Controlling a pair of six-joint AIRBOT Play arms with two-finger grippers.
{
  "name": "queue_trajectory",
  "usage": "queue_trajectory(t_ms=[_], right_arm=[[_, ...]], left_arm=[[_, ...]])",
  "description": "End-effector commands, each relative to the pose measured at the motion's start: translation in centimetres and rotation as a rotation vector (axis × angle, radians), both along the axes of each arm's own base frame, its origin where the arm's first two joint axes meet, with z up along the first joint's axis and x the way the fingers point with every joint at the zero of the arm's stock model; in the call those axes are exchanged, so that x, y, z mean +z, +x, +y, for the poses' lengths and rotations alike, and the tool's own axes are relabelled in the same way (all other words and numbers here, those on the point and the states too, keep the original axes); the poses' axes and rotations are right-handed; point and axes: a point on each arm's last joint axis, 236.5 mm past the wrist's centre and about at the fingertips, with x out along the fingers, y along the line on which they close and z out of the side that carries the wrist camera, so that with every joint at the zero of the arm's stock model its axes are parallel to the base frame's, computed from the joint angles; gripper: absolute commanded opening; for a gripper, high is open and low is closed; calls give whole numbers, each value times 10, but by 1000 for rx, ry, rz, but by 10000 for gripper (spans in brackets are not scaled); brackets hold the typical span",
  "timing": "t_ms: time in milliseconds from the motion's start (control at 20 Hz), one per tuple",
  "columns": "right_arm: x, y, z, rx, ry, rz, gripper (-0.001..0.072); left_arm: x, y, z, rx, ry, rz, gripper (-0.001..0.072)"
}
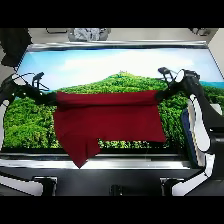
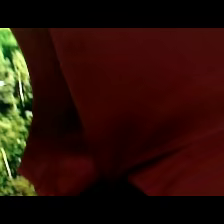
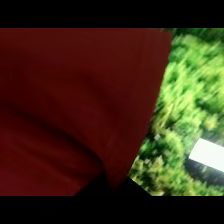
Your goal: Fold the shirts.
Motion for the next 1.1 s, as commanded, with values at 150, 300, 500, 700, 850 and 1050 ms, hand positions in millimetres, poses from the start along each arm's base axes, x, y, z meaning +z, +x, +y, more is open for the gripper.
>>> queue_trajectory(t_ms=[150,300,500,700,850,1050], right_arm=[[-13,-40,5,74,12,173,47],[-13,-40,5,65,13,175,47],[-12,-37,15,41,60,167,430],[21,-67,-17,50,53,222,563],[40,-110,-52,-31,99,339,560],[18,-146,-40,-64,132,340,561]], left_arm=[[-5,-42,-6,-35,-22,172,33],[-6,-42,-5,-33,-23,175,33],[-7,-41,-7,-25,-32,181,411],[26,-47,18,19,-33,148,474],[39,-78,35,76,-43,167,475],[-18,-181,-4,89,-125,258,550]])
